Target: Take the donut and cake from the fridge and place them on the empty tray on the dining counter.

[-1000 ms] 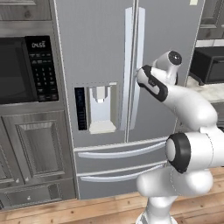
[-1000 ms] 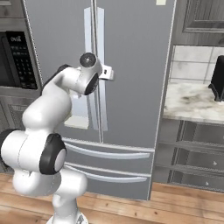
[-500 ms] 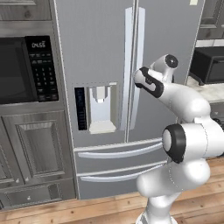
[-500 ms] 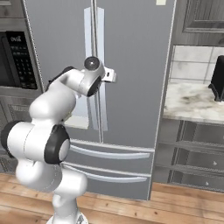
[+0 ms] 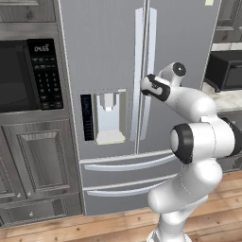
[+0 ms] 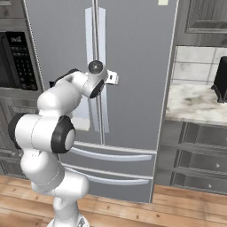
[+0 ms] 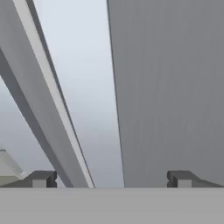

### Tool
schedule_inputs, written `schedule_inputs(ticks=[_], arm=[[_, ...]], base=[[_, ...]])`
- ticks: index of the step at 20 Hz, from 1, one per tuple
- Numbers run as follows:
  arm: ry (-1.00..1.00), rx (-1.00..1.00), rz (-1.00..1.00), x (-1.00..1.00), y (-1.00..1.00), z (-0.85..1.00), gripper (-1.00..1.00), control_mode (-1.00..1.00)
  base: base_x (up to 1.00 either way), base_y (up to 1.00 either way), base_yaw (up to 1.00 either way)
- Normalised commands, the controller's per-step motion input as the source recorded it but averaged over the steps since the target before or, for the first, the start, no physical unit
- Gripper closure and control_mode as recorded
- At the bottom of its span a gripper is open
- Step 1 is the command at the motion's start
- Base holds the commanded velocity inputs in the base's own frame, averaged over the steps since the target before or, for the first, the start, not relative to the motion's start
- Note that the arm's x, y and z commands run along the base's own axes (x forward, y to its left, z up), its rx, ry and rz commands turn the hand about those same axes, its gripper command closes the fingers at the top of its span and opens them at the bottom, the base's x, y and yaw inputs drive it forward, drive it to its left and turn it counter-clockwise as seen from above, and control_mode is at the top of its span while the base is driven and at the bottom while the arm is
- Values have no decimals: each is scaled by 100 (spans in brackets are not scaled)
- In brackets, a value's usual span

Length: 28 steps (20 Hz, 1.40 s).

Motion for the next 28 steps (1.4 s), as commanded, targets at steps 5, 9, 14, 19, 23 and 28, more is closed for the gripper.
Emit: schedule_inputs(ticks=[5, 9, 14, 19, 23, 28], arm=[[0, 0, 0, 40, 0, -10, -100, -100], [0, 0, 0, 46, 0, -11, -100, -100], [0, 0, 2, 54, 0, -22, -100, -100], [0, 0, 4, 71, 3, -33, -100, -100], [1, 0, 4, 84, 8, -35, 100, -100], [0, 5, 12, 74, 0, -23, 100, -100]], base=[[0, 0, 0], [0, 0, 0], [0, 0, 0], [0, 0, 0], [0, 0, 0], [0, 0, 0]])
